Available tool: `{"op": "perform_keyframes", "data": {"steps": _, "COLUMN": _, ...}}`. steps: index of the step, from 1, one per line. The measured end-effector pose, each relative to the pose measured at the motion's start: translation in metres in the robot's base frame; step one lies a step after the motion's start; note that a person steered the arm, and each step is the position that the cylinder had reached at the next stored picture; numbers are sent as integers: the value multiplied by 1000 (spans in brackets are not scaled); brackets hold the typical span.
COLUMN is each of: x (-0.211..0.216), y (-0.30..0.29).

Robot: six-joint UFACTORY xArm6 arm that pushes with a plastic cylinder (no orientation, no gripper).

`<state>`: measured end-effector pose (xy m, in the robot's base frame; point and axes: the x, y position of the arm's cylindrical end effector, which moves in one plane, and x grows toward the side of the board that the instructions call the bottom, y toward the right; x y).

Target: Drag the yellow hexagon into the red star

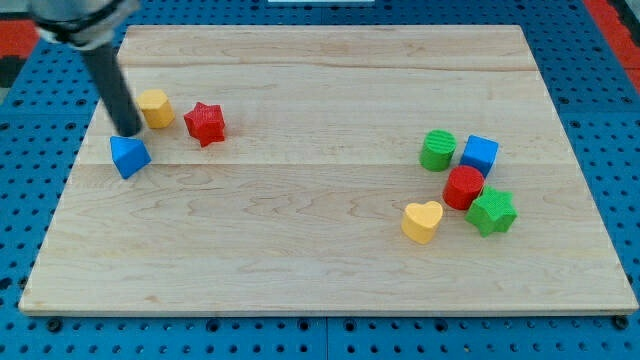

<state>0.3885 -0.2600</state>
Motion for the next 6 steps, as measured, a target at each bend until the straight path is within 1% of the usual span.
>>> {"op": "perform_keyframes", "data": {"steps": 1, "x": -12, "y": -42}}
{"op": "perform_keyframes", "data": {"steps": 3, "x": -24, "y": 32}}
{"op": "perform_keyframes", "data": {"steps": 4, "x": -45, "y": -4}}
{"op": "perform_keyframes", "data": {"steps": 5, "x": -45, "y": 63}}
{"op": "perform_keyframes", "data": {"steps": 6, "x": 1, "y": 125}}
